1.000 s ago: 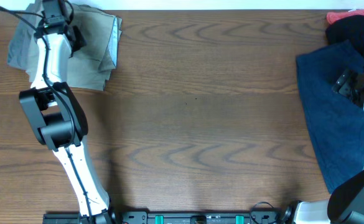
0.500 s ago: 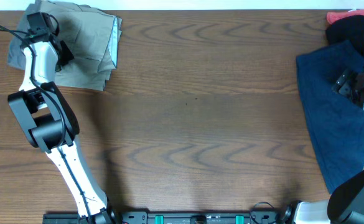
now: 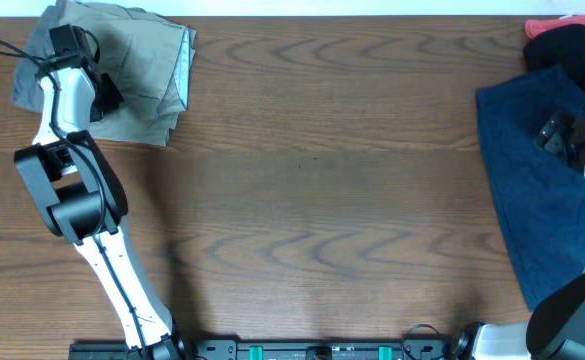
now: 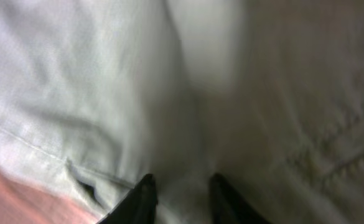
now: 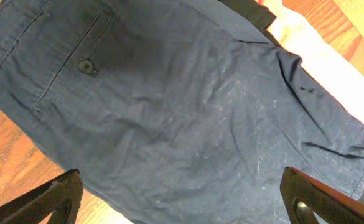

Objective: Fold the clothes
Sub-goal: 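Release the khaki shorts and withdraw the left gripper downward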

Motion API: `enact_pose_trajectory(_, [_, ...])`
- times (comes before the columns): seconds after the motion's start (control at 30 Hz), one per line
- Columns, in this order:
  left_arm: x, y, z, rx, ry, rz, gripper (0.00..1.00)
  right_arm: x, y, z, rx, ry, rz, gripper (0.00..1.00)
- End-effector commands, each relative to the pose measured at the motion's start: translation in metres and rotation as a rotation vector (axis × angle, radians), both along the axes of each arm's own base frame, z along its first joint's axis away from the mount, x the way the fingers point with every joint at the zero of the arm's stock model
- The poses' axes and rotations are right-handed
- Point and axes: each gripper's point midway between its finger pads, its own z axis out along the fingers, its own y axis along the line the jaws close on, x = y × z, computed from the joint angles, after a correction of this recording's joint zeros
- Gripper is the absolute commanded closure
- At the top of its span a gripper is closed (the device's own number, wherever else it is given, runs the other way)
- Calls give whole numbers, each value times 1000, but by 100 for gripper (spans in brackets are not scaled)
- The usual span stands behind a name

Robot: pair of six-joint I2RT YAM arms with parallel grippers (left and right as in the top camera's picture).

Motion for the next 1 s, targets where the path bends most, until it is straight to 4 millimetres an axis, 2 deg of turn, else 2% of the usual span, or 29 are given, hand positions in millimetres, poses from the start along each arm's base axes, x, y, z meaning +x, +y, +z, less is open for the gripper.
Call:
enact_pose_trajectory(0.0, [-2,-4,50,14,-64,-9,62,-1,-3,1,-12,3,-7,1])
enact_pose_trajectory(0.1, [-9,-7,93,23,-115,1,57,-1,-3,1,-12,3,-7,1])
enact_pose_trajectory(0.2, [-22,-16,131,-4,-160,25,43,-1,-3,1,-12,3,-7,1])
enact_pose_trajectory(0.27, [-32,-31,152,-65,-186,21,35,-1,-3,1,-12,3,-7,1])
enact_pose_trajectory(0.33, [-43,-51,171,-152,-205,-8,34,-1,-3,1,-12,3,-7,1])
enact_pose_trajectory(0.53, [-86,-99,205,-341,-180,-67,32,-1,-3,1,-12,3,-7,1])
enact_pose_trajectory(0.8, [-158,-123,230,-382,-52,-79,23,-1,-3,1,-12,3,-7,1])
enact_pose_trajectory(0.97, [-200,-148,251,-415,-68,-166,21,-1,-3,1,-12,4,-7,1])
